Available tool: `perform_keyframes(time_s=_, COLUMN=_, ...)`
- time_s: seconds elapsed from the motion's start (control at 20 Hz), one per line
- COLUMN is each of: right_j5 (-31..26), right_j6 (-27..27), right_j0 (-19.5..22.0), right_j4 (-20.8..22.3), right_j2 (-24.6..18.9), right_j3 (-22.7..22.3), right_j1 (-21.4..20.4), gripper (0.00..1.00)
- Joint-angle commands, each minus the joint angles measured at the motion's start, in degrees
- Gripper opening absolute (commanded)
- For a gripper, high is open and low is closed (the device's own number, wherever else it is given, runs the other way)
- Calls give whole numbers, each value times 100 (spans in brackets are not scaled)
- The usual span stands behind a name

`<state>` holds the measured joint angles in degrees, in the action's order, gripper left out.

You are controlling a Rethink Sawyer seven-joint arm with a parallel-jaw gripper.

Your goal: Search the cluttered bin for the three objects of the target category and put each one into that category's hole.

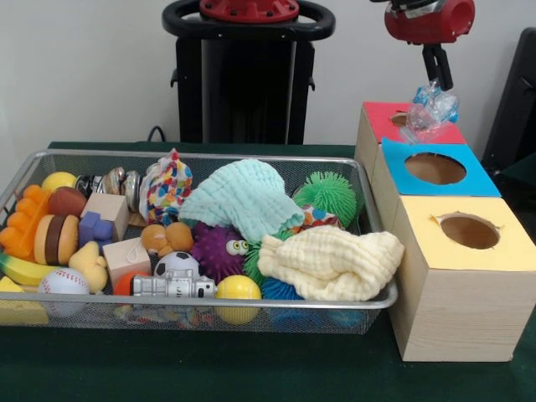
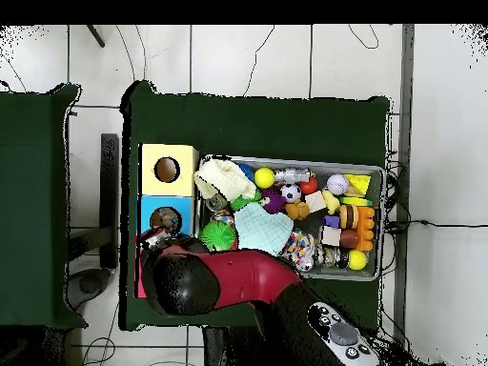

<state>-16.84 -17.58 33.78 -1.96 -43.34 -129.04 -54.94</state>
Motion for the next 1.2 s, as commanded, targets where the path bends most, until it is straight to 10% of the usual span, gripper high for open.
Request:
perform_keyframes(time_s=0.05, right_j5=376, right_j6=1844, right_j0=-28, right_j4=20, right_j2=159, right_j3=416, right_j1=124, gripper=0)
perform_keyframes(time_s=1.2, right_j5=1111, right_j6=1684, right_j0=-60, right_j4=264, right_j2=247, right_j3=477, right_j1=911, gripper=0)
